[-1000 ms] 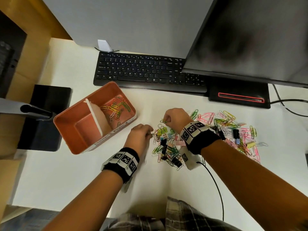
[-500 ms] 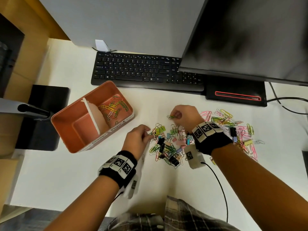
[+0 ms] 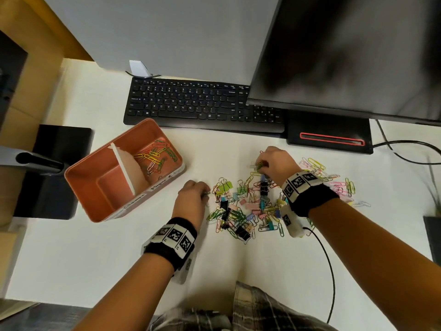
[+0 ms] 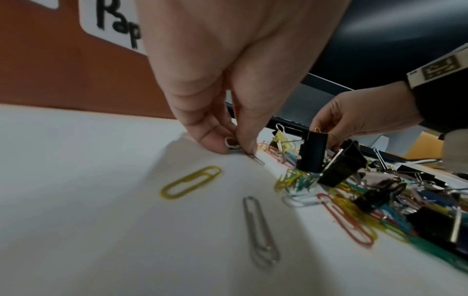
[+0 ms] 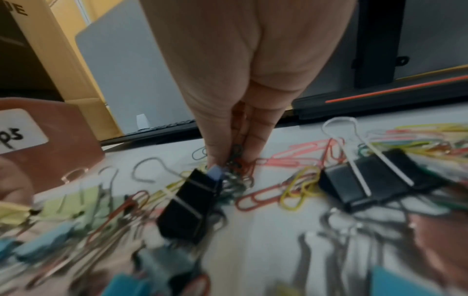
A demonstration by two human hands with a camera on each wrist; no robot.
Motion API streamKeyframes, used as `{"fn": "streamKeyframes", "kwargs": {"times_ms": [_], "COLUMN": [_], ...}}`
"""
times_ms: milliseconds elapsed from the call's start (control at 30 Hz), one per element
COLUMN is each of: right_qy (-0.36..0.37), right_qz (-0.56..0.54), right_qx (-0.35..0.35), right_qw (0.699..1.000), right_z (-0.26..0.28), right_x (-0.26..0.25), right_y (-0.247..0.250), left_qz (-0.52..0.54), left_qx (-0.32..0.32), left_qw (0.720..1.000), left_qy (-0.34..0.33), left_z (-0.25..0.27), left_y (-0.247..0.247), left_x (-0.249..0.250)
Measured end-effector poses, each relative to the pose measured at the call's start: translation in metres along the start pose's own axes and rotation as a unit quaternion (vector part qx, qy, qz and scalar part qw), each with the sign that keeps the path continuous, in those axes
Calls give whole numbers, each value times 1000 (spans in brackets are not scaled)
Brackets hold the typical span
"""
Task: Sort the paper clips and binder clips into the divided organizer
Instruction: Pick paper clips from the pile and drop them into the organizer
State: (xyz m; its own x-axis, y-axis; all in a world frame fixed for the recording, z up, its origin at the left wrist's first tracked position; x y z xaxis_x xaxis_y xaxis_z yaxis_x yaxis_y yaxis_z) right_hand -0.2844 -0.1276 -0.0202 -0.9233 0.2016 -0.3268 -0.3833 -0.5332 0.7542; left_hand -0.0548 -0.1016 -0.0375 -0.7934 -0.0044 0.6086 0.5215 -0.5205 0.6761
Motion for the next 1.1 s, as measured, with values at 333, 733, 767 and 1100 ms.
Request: {"fn": "streamKeyframes", "kwargs": {"times_ms": [333, 733, 767, 1100], "right_qy": [27, 18, 23, 207], "right_qz": [5, 52, 38, -105], "right_qx": [-36, -26, -21, 129], "right_qw": [999, 998, 999, 964], "right_z": [3, 12, 13, 8], "right_x": [-19, -33, -39, -205], "right_y": [-17, -14, -10, 39], "left_qz": [-126, -11, -1, 67], "left_qx": [-42, 23, 50, 167], "left_qw": [991, 994, 993, 984], "left_qy": [-19, -102, -105, 7], "left_z": [-1, 30, 35, 17], "left_y": [-1, 51, 67, 179], "left_x": [0, 23, 26, -8]}}
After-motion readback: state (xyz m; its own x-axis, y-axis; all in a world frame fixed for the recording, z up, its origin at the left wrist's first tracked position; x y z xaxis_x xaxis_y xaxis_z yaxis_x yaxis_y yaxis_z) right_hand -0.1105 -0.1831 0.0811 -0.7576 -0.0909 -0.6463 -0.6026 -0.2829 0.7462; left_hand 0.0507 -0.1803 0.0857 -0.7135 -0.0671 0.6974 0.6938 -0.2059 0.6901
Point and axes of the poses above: each hand's wrist, its own z-axis away from the middle knuckle, its own y-axis out of the back of the hand, x = y × z, the point moved 5 cm from there along -z, towards the middle knuckle, and after that the axes turned 6 degrees about -x, right-handed, at the moved point
